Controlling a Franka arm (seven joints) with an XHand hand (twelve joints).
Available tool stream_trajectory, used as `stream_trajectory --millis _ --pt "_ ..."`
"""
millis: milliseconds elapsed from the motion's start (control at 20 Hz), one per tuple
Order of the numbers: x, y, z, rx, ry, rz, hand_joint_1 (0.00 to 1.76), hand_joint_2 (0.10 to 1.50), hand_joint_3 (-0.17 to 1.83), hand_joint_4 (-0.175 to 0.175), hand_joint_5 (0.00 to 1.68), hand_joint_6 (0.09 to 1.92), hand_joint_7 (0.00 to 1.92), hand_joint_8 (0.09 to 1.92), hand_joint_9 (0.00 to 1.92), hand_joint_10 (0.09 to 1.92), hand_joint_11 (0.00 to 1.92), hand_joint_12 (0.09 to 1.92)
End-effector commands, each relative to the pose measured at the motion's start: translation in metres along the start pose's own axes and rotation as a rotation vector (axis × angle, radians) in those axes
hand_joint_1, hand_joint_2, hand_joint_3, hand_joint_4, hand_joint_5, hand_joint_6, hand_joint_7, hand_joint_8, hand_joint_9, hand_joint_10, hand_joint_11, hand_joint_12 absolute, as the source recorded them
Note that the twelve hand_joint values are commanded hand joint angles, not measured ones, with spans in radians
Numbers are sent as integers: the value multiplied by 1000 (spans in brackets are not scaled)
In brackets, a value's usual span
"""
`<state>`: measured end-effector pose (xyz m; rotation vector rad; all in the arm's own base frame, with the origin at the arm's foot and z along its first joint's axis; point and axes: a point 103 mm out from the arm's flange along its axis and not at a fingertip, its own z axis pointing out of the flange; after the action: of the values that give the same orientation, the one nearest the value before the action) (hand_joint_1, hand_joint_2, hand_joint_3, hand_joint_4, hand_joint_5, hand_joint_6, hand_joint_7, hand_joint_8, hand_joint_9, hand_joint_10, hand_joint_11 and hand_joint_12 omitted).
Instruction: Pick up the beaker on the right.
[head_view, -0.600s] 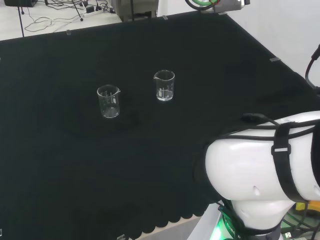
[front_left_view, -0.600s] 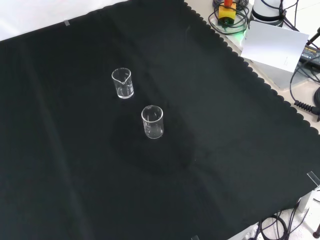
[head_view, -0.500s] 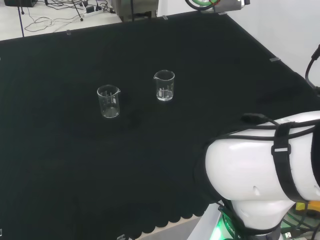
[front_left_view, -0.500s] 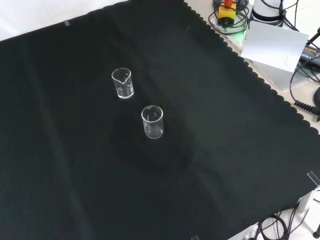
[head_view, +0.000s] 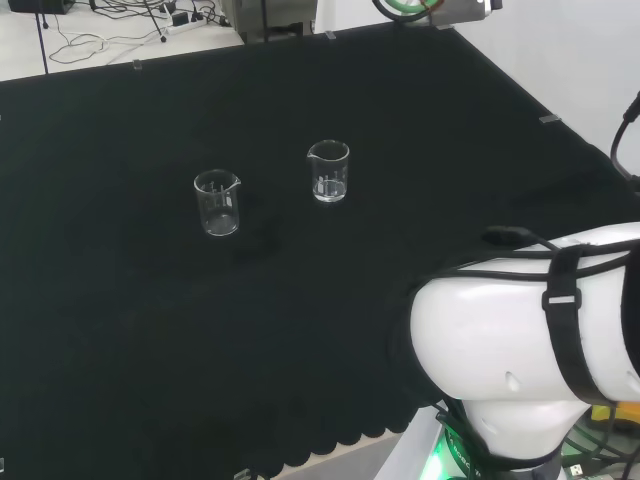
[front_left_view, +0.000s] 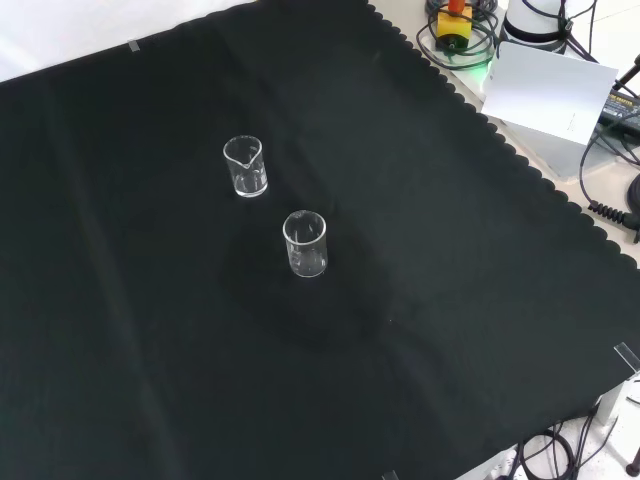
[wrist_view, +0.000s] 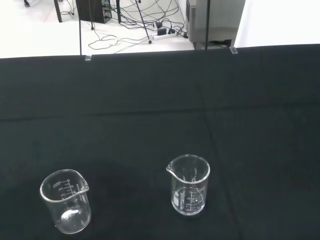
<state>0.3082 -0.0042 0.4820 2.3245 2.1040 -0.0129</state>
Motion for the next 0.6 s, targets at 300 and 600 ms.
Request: stream_trajectory --millis 300,600 --pt "-8 9 30 36 17 58 76 1303 264 -20 319 94 55 523 133 654 0 1202" --pt "-17 24 60 63 27 80 90 1299 250 -21 324 87 61 526 142 657 0 1219"
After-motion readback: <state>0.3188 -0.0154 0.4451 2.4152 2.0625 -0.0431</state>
